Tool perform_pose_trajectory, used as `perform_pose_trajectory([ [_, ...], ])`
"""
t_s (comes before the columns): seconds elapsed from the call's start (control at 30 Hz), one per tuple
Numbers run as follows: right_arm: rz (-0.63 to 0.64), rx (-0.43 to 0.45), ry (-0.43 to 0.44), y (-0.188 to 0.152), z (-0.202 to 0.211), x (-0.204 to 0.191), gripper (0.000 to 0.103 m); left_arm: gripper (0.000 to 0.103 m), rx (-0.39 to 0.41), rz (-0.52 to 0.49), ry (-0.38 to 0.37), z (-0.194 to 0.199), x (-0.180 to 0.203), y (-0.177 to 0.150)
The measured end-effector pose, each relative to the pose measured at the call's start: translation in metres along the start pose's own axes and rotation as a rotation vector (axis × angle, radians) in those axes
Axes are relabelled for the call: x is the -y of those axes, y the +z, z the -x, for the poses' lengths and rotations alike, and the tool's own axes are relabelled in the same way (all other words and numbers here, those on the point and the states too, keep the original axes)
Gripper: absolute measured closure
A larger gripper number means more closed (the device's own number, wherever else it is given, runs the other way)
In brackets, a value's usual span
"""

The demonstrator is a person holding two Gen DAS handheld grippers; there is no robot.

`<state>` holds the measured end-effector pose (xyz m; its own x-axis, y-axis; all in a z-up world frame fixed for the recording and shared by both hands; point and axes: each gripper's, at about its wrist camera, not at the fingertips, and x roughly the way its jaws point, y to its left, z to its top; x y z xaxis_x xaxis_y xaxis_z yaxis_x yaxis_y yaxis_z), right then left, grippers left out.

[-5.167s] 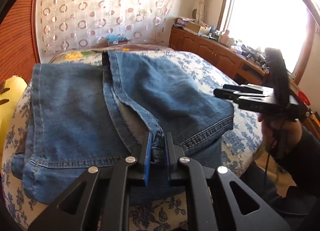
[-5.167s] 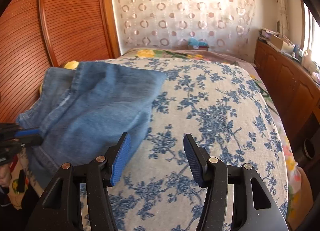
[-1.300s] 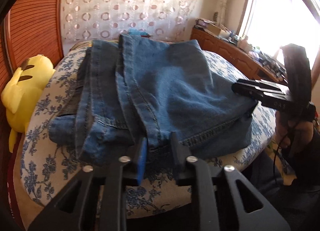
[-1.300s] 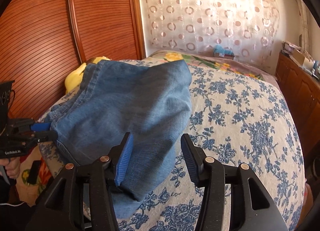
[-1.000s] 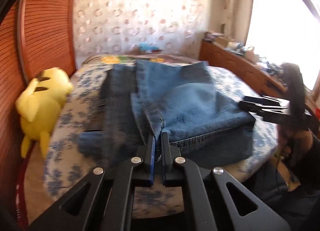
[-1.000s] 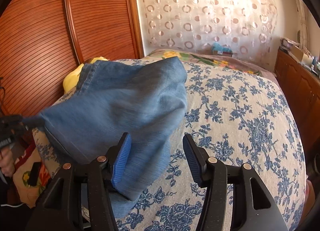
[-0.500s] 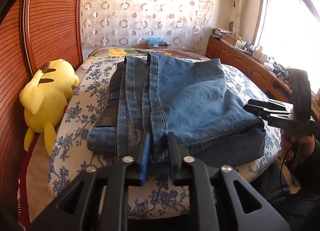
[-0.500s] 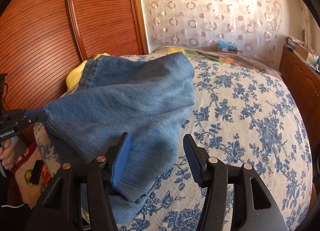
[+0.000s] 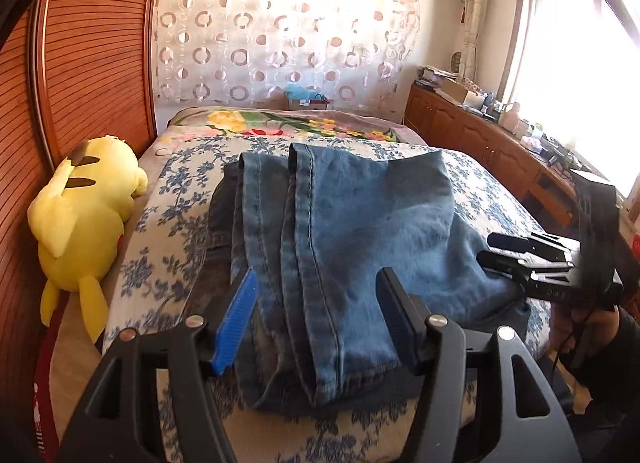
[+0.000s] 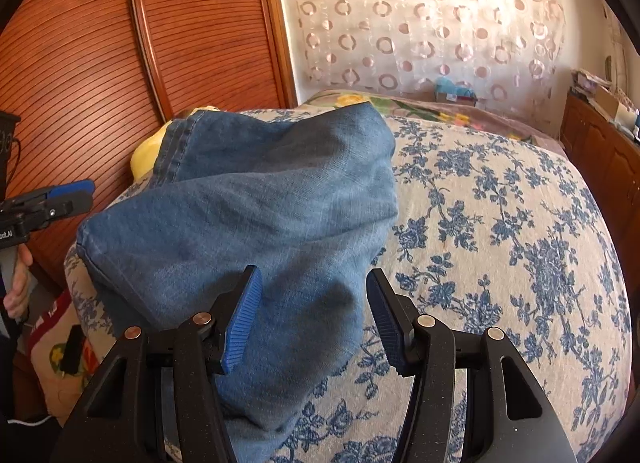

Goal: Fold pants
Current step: 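Pinch the jeans edge with the left gripper and lift it slightly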

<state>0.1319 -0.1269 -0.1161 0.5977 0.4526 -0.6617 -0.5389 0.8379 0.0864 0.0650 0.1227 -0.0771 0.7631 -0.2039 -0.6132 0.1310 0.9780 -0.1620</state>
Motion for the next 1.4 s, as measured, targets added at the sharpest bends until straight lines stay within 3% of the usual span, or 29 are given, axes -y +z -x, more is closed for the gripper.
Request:
perform_pose_trajectory([
  [0.6, -0.017, -0.027, 0.002, 0.002, -0.025, 0.005, 0.046, 0.043, -0.034, -0.136, 0.008, -0.062, 0.009, 0.073],
  [0.73, -0.015, -0.017, -0.001, 0.002, -0.024, 0.004, 0.046, 0.061, -0.076, -0.132, 0.009, -0.088, 0.003, 0.081],
  [0.87, -0.001, -0.005, -0.017, 0.000, -0.022, 0.000, 0.046, 0.064, -0.120, -0.115, 0.018, -0.111, -0.007, 0.083],
  [0.93, 0.003, -0.005, -0.019, 0.000, -0.023, -0.001, 0.046, 0.080, -0.126, -0.104, 0.013, -0.115, -0.010, 0.083],
  [1.0, 0.001, -0.007, -0.017, 0.000, -0.023, 0.000, 0.046, 0.089, -0.121, -0.104, 0.001, -0.113, -0.009, 0.083],
  [1.07, -0.003, -0.006, -0.012, 0.000, -0.023, 0.001, 0.046, 0.091, -0.106, -0.095, -0.011, -0.104, -0.011, 0.083],
  [1.23, -0.002, 0.000, -0.013, -0.001, -0.023, 0.001, 0.046, 0.093, -0.032, -0.063, 0.056, -0.074, -0.027, 0.096],
  [1.4, 0.004, 0.008, -0.009, -0.001, -0.023, 0.000, 0.046, 0.091, -0.051, -0.065, 0.088, -0.075, -0.039, 0.101],
])
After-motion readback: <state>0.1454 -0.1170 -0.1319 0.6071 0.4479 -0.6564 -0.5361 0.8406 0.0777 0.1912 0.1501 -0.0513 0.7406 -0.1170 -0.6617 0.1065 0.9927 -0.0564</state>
